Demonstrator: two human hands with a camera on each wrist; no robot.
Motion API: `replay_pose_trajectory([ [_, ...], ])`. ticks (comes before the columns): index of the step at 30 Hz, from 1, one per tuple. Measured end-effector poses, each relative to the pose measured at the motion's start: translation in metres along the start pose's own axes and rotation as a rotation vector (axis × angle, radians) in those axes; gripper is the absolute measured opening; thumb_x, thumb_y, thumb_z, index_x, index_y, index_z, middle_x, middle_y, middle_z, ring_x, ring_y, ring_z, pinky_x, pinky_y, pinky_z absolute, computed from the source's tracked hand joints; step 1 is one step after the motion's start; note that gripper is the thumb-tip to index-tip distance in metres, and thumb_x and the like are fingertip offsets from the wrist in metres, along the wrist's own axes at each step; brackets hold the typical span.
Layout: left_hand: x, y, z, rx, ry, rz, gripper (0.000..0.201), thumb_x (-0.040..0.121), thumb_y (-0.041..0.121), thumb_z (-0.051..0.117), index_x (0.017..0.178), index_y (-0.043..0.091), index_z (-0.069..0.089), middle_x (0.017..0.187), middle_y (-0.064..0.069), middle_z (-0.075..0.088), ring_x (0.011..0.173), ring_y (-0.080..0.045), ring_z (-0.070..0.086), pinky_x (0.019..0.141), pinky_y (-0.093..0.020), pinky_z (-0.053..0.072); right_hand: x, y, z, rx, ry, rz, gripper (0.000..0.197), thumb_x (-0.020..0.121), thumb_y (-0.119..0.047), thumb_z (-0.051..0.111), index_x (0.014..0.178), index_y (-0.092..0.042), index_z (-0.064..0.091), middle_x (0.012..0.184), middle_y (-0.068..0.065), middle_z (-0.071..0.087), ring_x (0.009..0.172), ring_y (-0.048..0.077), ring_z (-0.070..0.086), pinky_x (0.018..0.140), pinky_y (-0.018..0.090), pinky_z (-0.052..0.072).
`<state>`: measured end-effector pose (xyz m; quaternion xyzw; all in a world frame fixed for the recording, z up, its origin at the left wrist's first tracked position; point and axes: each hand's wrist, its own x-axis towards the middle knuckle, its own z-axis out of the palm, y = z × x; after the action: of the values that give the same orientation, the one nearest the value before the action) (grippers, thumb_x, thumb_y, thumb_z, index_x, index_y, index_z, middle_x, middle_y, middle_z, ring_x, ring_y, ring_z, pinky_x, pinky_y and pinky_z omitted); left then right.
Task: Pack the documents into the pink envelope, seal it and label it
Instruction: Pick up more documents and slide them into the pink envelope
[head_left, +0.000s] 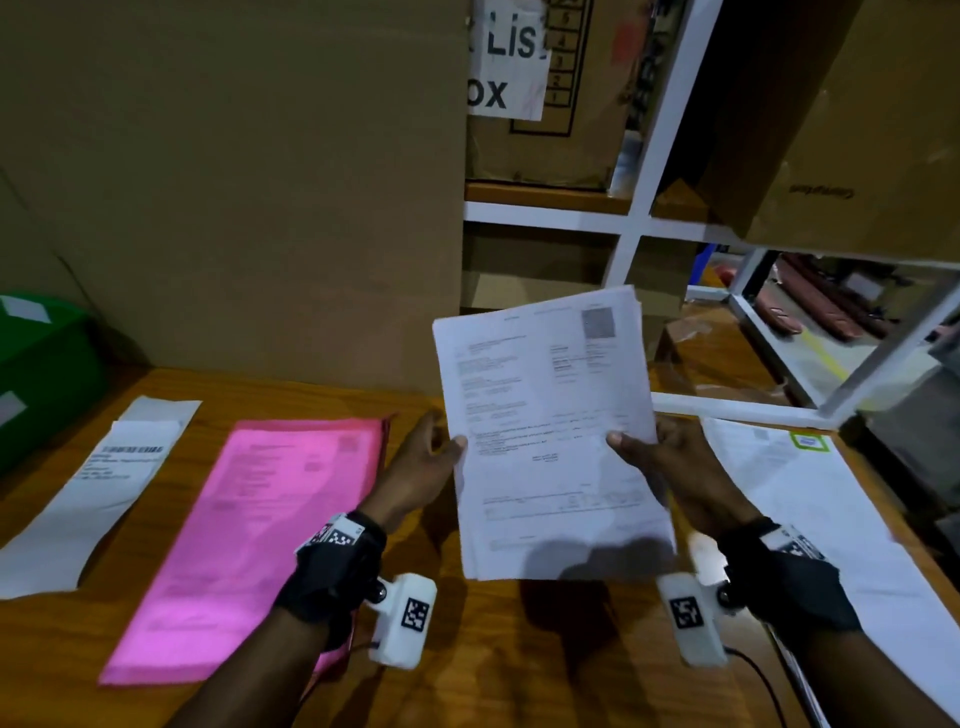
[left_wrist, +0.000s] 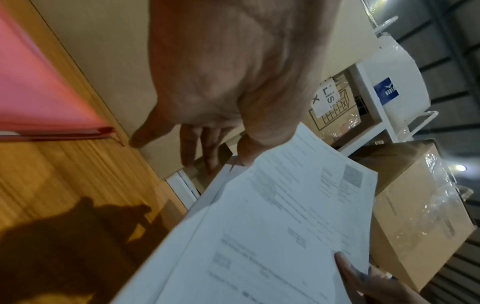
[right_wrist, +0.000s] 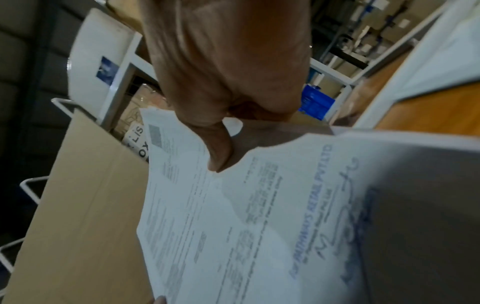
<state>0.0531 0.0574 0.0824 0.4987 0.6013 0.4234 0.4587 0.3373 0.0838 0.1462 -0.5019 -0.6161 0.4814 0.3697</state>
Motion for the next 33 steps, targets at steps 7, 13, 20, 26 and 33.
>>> replay_pose_trajectory([
  [7,-0.011,0.022,0.018,-0.016,-0.107,0.086,0.047,0.104,0.012,0.037,0.146,0.026,0.022,0.142,0.017,0.039,0.131,-0.002,0.036,0.107,-0.023,0.03,-0.002,0.031,0.013,0.167,-0.055,0.11,0.02,0.096,-0.012,0.057,0.115,-0.013,0.065,0.111,0.008,0.072,0.069,0.002,0.071,0.051,0.014,0.05],
  [13,-0.001,0.014,0.013,0.015,-0.045,0.119,0.037,0.103,0.015,0.039,0.139,0.022,0.032,0.141,0.009,0.048,0.13,-0.009,0.044,0.111,-0.032,0.036,0.0,0.044,0.006,0.162,-0.065,0.082,0.028,0.095,-0.016,0.06,0.123,-0.016,0.06,0.118,0.0,0.072,0.099,0.014,0.071,0.073,0.028,0.059],
  [20,0.0,0.009,0.006,0.052,-0.084,0.128,0.038,0.103,0.016,0.04,0.14,0.023,0.032,0.141,0.011,0.048,0.129,-0.006,0.044,0.109,-0.031,0.036,0.002,0.049,0.011,0.169,0.002,0.007,0.031,0.09,-0.003,0.065,0.12,-0.011,0.064,0.112,0.0,0.074,0.093,0.014,0.073,0.063,0.02,0.055],
  [26,-0.006,-0.011,-0.026,0.132,0.087,0.086,0.026,0.096,0.025,0.056,0.122,0.021,0.051,0.108,0.0,0.06,0.1,-0.019,0.06,0.082,-0.035,0.052,0.005,0.063,0.015,0.297,0.03,0.056,0.034,0.086,0.001,0.067,0.12,-0.005,0.066,0.111,0.005,0.074,0.098,0.024,0.073,0.075,0.033,0.061],
  [33,-0.047,-0.085,-0.065,0.759,0.205,-0.101,0.04,0.078,0.042,0.073,0.108,0.02,0.058,0.102,-0.003,0.062,0.093,-0.025,0.061,0.073,-0.03,0.044,0.001,0.099,0.029,0.308,-0.073,0.169,0.03,0.083,-0.005,0.07,0.113,-0.012,0.069,0.114,0.006,0.073,0.101,0.027,0.071,0.089,0.047,0.056],
])
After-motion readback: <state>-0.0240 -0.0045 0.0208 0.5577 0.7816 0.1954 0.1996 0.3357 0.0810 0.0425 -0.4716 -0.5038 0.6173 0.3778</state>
